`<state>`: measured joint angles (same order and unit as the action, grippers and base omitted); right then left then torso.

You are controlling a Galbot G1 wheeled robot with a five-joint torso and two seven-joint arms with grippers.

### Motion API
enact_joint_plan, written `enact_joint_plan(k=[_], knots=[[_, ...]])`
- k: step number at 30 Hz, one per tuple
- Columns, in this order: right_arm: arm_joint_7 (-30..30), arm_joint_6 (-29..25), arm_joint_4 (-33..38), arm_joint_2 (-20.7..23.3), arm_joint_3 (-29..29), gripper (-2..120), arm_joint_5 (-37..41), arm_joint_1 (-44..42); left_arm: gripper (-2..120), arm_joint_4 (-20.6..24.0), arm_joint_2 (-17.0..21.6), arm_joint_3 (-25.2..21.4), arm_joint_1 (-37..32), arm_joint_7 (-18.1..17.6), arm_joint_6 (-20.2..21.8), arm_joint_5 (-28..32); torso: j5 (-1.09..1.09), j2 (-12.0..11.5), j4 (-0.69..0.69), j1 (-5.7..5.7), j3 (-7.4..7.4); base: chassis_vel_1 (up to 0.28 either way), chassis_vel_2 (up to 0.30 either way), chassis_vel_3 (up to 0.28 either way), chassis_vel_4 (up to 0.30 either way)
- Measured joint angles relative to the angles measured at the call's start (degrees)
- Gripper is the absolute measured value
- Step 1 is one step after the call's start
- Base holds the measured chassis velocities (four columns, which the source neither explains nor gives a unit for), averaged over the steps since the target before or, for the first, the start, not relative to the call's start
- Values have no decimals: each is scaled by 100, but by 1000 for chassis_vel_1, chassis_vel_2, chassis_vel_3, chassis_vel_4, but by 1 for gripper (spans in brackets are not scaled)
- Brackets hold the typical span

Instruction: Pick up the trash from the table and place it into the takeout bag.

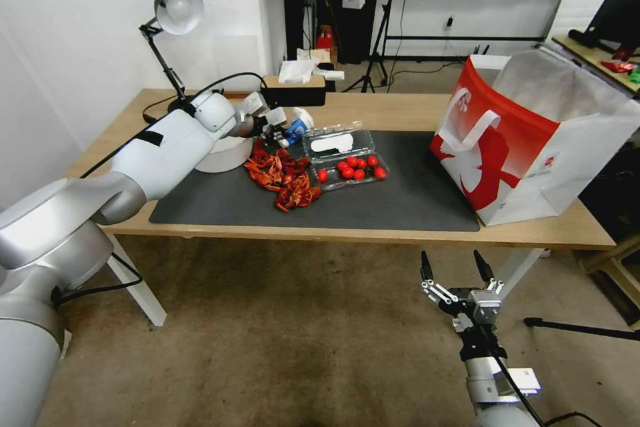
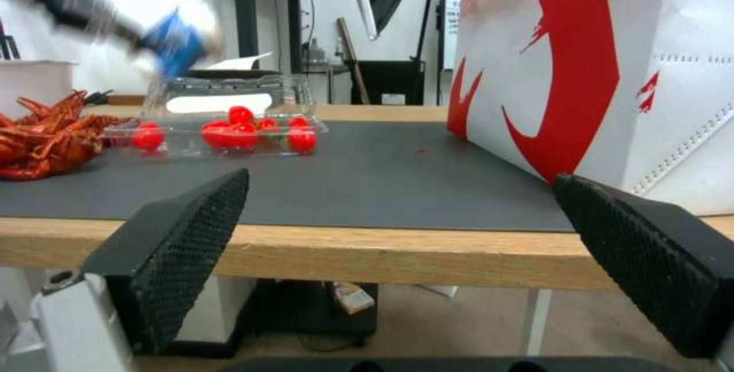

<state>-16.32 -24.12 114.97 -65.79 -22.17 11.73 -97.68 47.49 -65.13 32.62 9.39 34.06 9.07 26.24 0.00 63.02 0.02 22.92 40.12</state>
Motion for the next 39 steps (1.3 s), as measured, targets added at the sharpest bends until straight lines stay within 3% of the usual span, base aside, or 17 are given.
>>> enact_joint_plan(k=[2, 3, 6, 12, 14, 24, 39], knots=[[-1, 0, 4, -7, 5, 100, 2, -1, 2, 374, -39, -150, 84, -334, -251, 541, 3, 0, -1, 0, -1, 0, 0, 0, 0], [-1, 0, 4, -7, 5, 100, 2, -1, 2, 374, -39, -150, 84, -334, -251, 541, 3, 0, -1, 0, -1, 0, 0, 0, 0], [-1, 0, 18, -24, 10, 100, 2, 0, 2, 981, -277, -266, 250, -580, -520, 1291, 3, 0, -3, 0, -1, 0, 0, 0, 0], [-1, 0, 28, -42, 12, 100, -1, -9, 2, 1604, -675, -93, 486, -597, -489, 2130, 3, 0, -3, -1, -2, 0, 0, 0, 0], [0, 0, 28, -60, 12, 100, -5, -18, 2, 1804, -1042, 139, 674, -606, -353, 2460, 2, 0, -4, 0, -2, 0, 0, 0, 0], [3, -36, -13, -76, -70, 100, 81, -85, 2, 1691, -1893, 862, 1167, -628, -239, 2426, 2, 1, -3, -1, -2, 0, 0, 0, 0], [13, -78, -169, -39, -77, 100, 158, -25, 2, 1387, -2208, 1321, 1303, -627, -91, 1835, 1, 1, -2, 0, -2, 0, 0, 0, 0]])
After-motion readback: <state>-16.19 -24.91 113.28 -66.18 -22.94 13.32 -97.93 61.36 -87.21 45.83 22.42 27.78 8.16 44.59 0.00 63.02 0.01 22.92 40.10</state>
